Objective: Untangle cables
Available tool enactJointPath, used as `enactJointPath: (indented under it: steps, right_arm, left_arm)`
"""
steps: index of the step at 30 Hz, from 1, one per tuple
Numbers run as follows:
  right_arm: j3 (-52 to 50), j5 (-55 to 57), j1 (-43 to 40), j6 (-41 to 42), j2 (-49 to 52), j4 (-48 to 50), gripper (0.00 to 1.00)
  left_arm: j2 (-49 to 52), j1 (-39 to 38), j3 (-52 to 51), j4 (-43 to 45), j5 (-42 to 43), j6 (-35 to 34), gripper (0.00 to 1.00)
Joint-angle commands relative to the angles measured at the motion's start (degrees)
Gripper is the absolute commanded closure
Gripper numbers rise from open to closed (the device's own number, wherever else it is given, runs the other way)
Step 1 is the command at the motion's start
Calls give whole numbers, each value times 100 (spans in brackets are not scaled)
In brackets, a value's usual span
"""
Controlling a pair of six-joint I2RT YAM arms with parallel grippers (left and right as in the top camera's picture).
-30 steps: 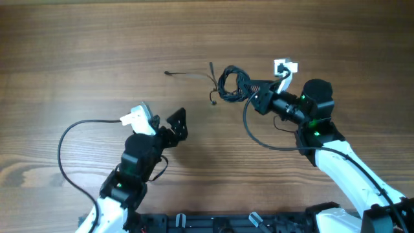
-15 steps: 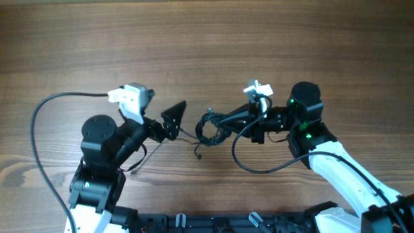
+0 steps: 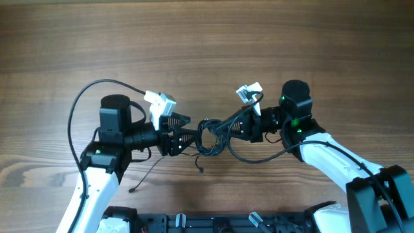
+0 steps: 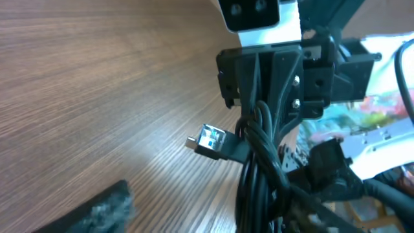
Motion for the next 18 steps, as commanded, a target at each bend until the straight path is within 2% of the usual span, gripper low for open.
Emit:
enactJointPath:
  steps: [1, 4, 5, 7, 8, 9, 10, 12, 13, 14, 16, 18]
  right_arm:
    - [105, -424, 20, -378, 66, 48, 93]
    - [105, -420, 20, -422, 66, 48, 94]
    - [105, -415, 28, -422, 66, 48, 94]
    - [105, -273, 175, -439, 66, 48, 93]
    - [105, -26, 304, -525, 66, 46, 93]
    - [105, 302, 378, -525, 66, 46, 93]
    - [105, 695, 404, -522, 68, 37, 82]
    - [105, 1655, 398, -498, 66, -101, 44]
    - [105, 2186, 398, -297, 68, -162, 15]
    - [105, 2559, 398, 55, 66, -170, 4]
    - [105, 2857, 407, 603, 66, -173, 0]
    - [105, 2990, 442, 966, 68, -168, 1]
  left_arm:
    - [22, -251, 59, 15, 83, 258, 32]
    - [22, -354, 59, 17, 39, 258, 37]
    - [22, -354, 59, 24, -57, 258, 43]
    - [22, -356, 59, 350, -136, 254, 67]
    - [22, -354, 59, 651, -136, 236, 96]
    - [22, -354, 59, 813, -138, 236, 96]
    - [22, -354, 59, 896, -175, 236, 96]
    - [20, -348, 59, 927, -610, 184, 96]
    - [20, -348, 59, 953, -1233, -227, 96]
    - [20, -348, 59, 964, -2028, -837, 96]
    - [20, -348, 59, 975, -3432, -2328, 96]
    - [22, -350, 59, 1093, -3781, -3556, 96]
